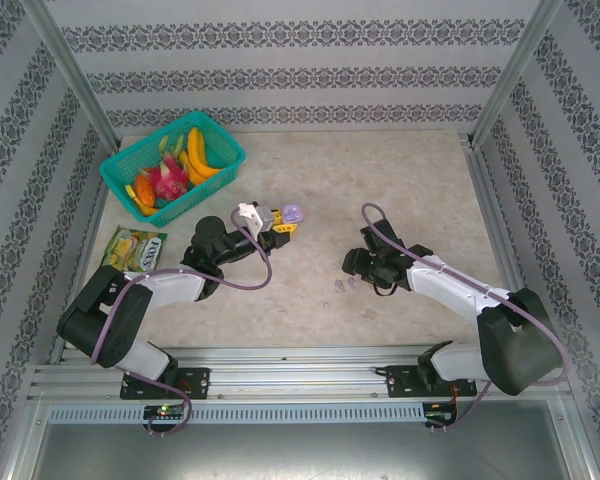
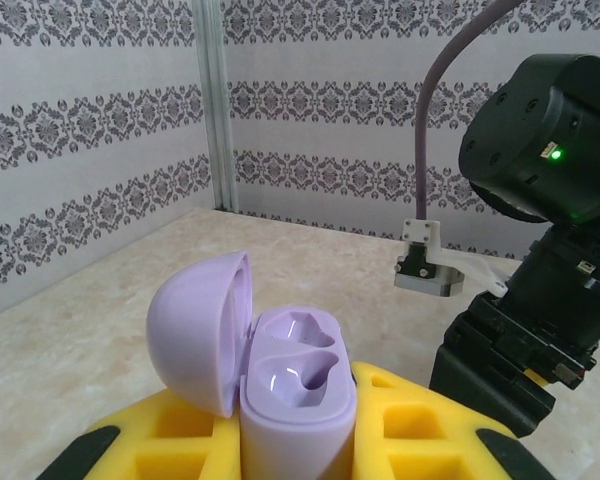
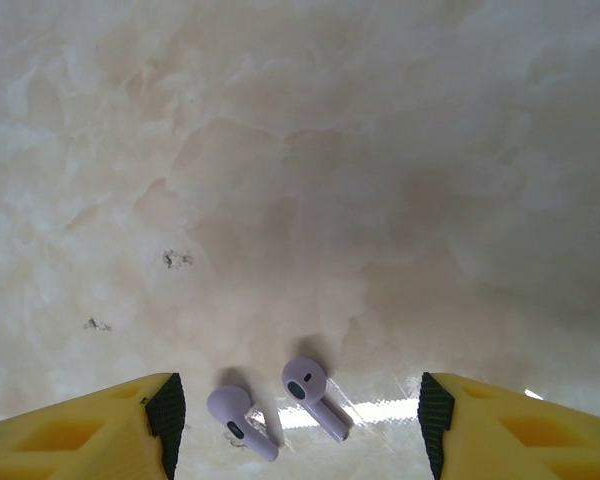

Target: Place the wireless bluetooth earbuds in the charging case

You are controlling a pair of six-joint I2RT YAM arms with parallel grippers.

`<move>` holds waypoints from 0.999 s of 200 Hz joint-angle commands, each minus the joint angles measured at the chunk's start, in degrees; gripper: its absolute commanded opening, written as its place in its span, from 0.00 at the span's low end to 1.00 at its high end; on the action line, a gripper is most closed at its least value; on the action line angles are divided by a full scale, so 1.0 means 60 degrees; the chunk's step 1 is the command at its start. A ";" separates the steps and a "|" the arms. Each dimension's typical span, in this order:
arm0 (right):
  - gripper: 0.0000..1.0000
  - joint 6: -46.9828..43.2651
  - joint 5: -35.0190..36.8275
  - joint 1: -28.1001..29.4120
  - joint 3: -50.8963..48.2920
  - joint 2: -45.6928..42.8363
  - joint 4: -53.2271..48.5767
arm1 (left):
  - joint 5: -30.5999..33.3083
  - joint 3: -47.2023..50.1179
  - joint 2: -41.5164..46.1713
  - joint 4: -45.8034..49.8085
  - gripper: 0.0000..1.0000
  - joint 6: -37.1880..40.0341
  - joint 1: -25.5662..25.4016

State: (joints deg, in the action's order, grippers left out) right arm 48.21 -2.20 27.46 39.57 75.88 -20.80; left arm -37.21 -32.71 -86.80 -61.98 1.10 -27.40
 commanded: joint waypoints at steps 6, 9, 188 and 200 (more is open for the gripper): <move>0.64 0.0455 0.0282 0.0245 -0.0114 -0.0155 0.0182 | 0.0526 0.0058 -0.0385 -0.1553 0.00 -0.0250 -0.0164; 0.63 0.0417 0.0271 0.0275 -0.0087 -0.0144 0.0188 | 0.0591 0.0060 -0.0437 -0.1639 0.00 -0.0269 -0.0182; 0.45 -0.3441 -0.0115 0.1645 0.2412 0.2657 -0.1552 | 0.1079 0.0371 -0.0256 -0.1902 0.00 -0.0111 -0.0187; 0.45 -0.3467 0.0006 0.1684 0.2437 0.2740 -0.1665 | 0.1063 0.0383 -0.0260 -0.1913 0.00 -0.0108 -0.0190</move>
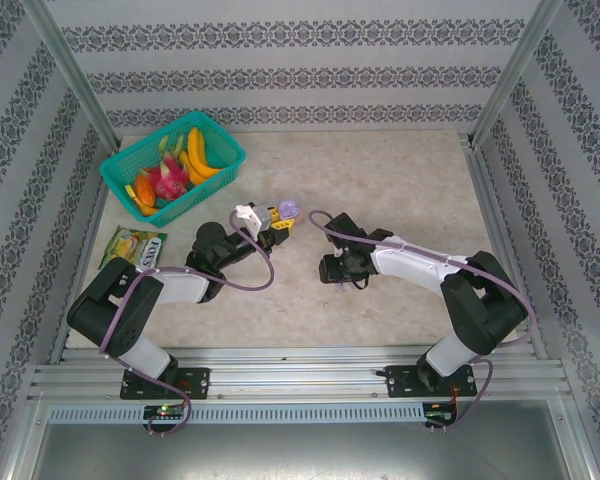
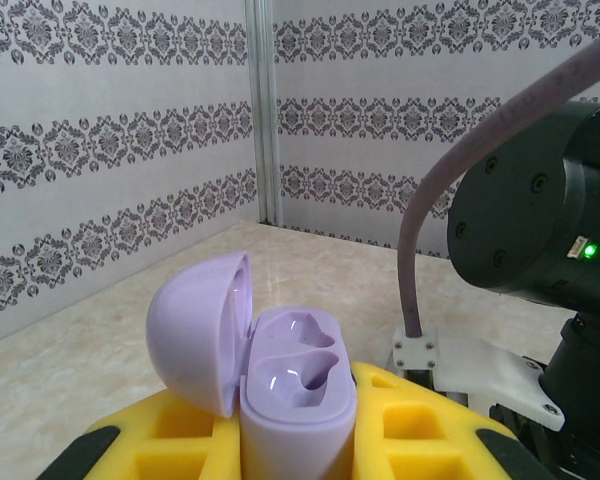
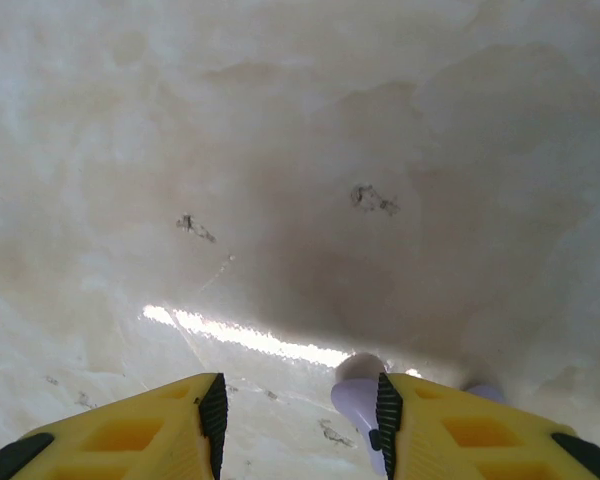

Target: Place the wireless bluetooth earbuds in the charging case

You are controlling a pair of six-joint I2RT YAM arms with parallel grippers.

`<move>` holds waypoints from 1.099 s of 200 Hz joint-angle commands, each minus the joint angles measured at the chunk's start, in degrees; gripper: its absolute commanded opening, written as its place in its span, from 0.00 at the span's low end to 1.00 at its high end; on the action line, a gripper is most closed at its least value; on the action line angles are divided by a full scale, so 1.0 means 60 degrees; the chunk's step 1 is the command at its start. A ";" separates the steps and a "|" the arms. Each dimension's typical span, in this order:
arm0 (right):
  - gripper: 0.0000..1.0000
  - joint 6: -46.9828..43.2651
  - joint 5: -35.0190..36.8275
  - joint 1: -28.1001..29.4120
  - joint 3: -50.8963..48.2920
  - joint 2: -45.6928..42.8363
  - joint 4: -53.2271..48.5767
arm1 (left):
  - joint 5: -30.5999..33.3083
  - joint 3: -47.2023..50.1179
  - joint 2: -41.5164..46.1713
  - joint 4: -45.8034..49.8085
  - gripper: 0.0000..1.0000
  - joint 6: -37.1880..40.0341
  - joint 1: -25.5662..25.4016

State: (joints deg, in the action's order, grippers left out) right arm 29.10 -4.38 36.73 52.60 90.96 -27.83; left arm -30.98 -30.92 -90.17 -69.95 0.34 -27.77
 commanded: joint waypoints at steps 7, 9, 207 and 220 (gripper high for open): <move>0.45 -0.0303 0.0443 0.0189 0.0284 0.0277 -0.0572 | 0.0036 0.0086 0.0287 -0.0581 0.00 0.0017 -0.0126; 0.45 -0.0315 0.0457 0.0198 0.0297 0.0305 -0.0593 | 0.0029 0.0096 0.0291 -0.0578 0.00 0.0017 -0.0131; 0.32 -0.0456 0.0819 0.0483 0.0304 0.0998 -0.0883 | 0.0011 0.0115 0.0463 -0.0542 0.00 0.0060 -0.0124; 0.33 -0.0460 0.0817 0.0472 0.0304 0.1006 -0.0883 | 0.0013 0.0128 0.0461 -0.0507 0.00 0.0048 -0.0118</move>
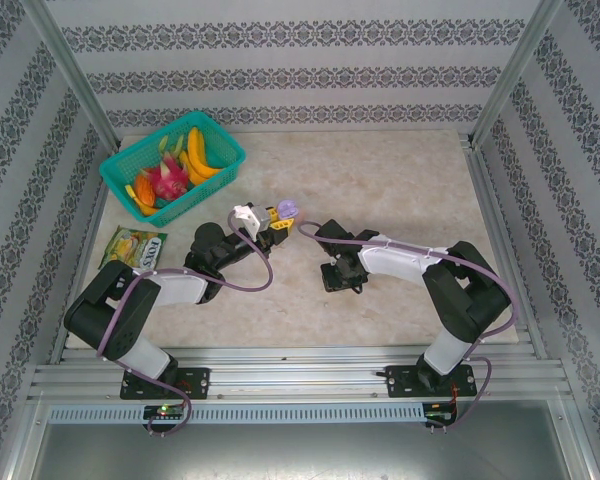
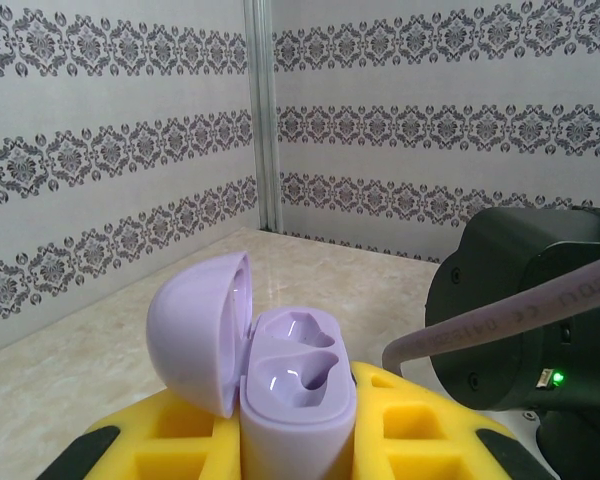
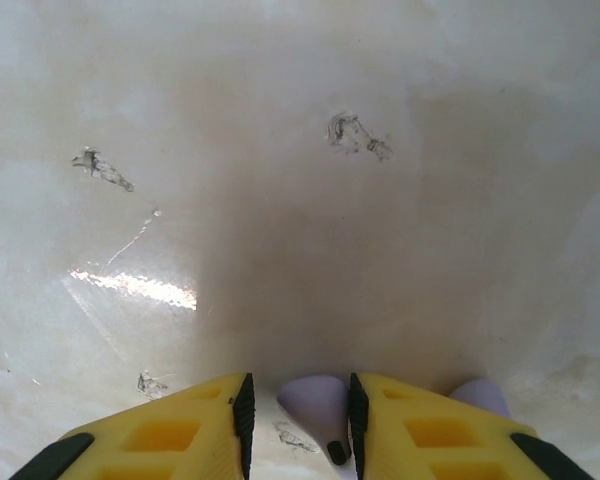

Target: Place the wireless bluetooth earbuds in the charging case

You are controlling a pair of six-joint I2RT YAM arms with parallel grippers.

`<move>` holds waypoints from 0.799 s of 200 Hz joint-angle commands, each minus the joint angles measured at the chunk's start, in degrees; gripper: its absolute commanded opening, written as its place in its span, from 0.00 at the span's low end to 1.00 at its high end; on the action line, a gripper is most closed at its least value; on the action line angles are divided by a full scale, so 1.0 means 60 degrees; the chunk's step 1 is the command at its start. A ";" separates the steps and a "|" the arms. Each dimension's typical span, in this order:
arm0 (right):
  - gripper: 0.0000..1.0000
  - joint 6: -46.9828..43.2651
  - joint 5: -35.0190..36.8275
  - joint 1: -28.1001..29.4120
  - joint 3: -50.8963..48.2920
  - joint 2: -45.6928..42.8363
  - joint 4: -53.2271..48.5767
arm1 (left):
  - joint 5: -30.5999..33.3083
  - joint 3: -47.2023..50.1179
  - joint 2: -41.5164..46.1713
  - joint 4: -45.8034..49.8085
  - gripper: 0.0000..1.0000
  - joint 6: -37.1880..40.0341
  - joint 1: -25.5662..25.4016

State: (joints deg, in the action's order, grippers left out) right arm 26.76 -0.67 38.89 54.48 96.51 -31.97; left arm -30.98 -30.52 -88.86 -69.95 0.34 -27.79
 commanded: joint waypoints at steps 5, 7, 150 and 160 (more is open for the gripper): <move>0.33 -0.0067 0.0203 0.0112 -0.0010 0.0098 -0.0195 | 0.0007 0.0055 0.0244 -0.0513 0.00 0.0060 -0.0125; 0.33 -0.0066 0.0200 0.0110 -0.0008 0.0090 -0.0191 | 0.0004 0.0057 0.0237 -0.0514 0.00 0.0064 -0.0117; 0.28 -0.0183 0.0320 0.0176 -0.0113 0.0262 -0.0231 | -0.0013 0.0024 0.0411 -0.0309 0.00 0.0173 -0.0115; 0.28 -0.0183 0.0316 0.0186 -0.0131 0.0250 -0.0233 | -0.0013 0.0033 0.0417 -0.0294 0.00 0.0177 -0.0114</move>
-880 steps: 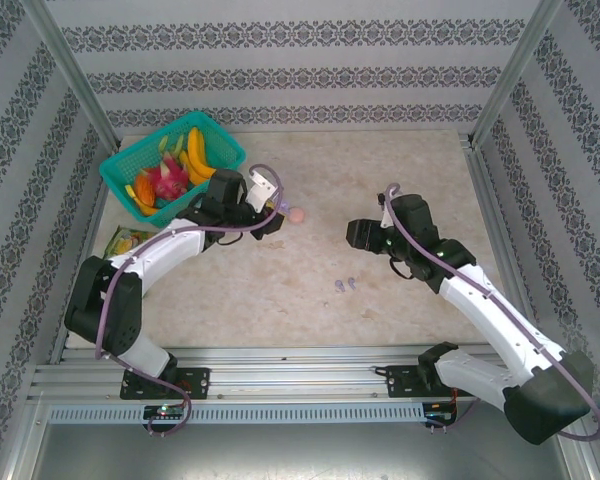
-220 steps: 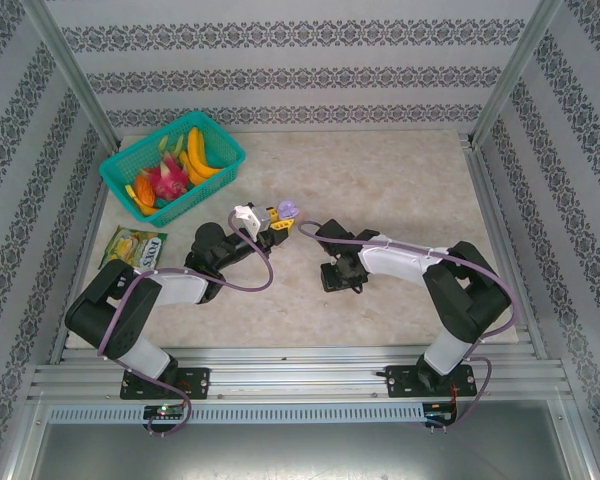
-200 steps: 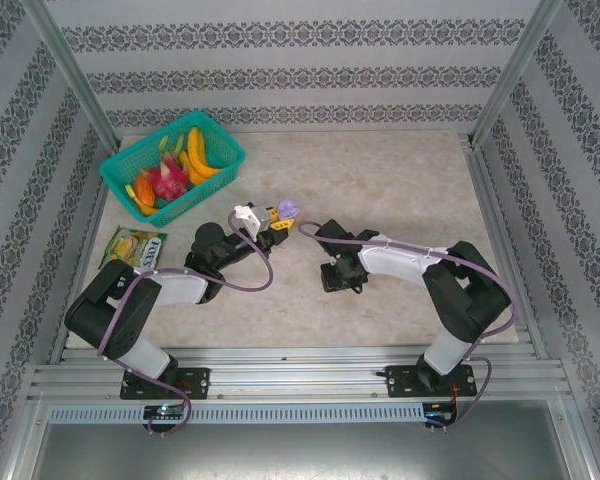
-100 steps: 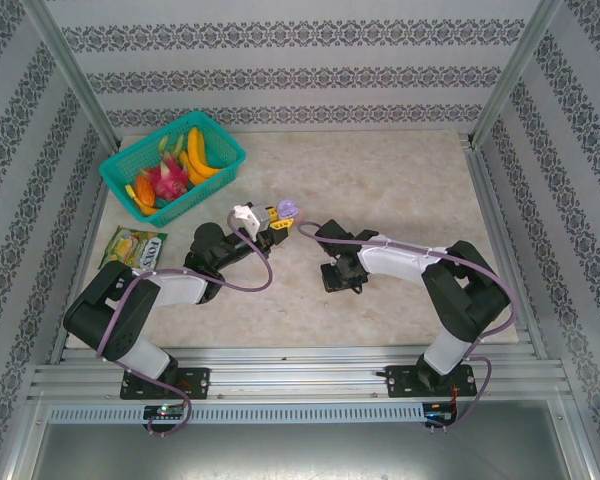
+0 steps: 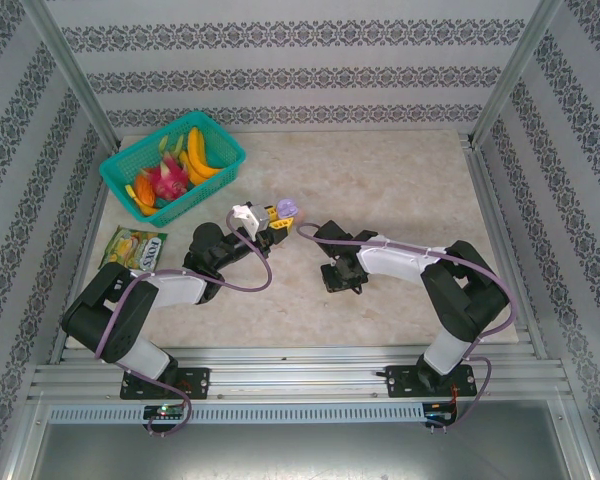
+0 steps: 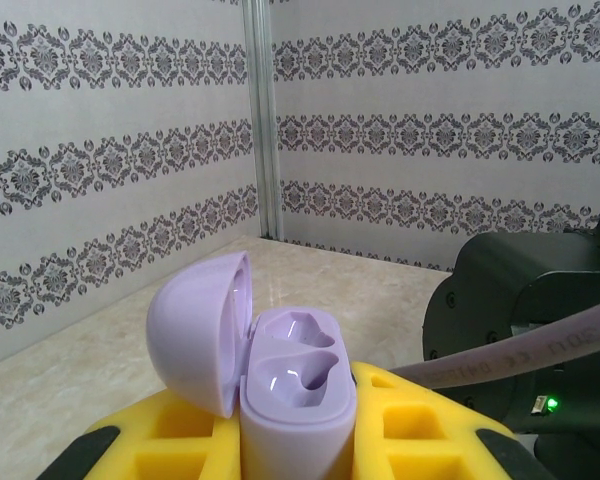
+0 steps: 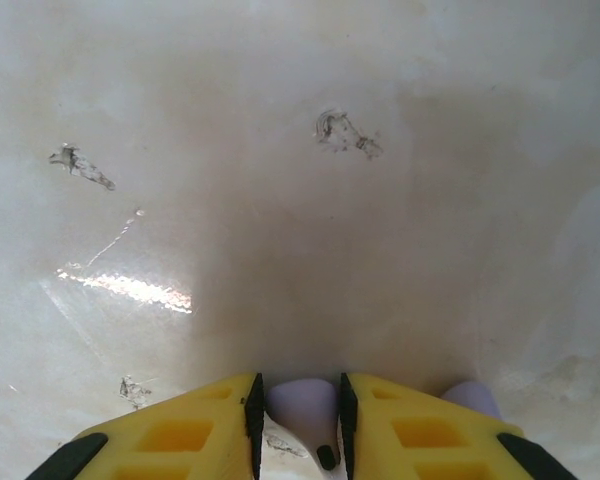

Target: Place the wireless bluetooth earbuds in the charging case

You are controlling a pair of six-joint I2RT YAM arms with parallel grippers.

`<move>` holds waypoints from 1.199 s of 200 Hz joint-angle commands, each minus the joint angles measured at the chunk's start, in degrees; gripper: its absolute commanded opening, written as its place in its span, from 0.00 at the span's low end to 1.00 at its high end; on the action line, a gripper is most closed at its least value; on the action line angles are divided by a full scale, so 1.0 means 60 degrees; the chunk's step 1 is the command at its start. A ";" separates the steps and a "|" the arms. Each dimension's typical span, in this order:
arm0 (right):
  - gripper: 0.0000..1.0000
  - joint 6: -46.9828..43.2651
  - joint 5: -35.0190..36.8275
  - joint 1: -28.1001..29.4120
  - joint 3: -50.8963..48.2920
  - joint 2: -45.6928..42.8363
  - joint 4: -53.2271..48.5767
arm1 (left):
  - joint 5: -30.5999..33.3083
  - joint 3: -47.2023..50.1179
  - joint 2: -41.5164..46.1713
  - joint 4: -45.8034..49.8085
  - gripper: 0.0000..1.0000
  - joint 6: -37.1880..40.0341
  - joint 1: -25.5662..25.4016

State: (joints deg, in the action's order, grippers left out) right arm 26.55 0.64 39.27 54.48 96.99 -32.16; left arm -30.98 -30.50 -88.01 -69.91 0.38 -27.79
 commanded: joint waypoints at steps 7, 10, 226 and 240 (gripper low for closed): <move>0.27 -0.0152 0.0096 0.0125 -0.0150 0.0154 -0.0193 | -0.0010 0.0017 0.0277 -0.0302 0.00 0.0170 -0.0122; 0.26 -0.0162 0.0097 0.0132 -0.0150 0.0141 -0.0192 | -0.0020 0.0021 0.0269 -0.0302 0.00 0.0160 -0.0115; 0.17 0.0168 0.0804 -0.0484 0.0500 -0.4781 0.0758 | -0.0683 -0.0249 0.0370 0.0257 0.00 0.0302 -0.0116; 0.17 -0.0111 0.0739 -0.0556 0.0860 -0.5216 0.1110 | -0.0928 -0.0385 0.0356 0.0371 0.00 0.0276 -0.0114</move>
State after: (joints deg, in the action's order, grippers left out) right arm 29.04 3.73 36.71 55.27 70.32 -29.69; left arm -32.64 -30.61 -87.37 -68.77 1.23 -27.79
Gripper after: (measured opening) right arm 0.171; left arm 0.228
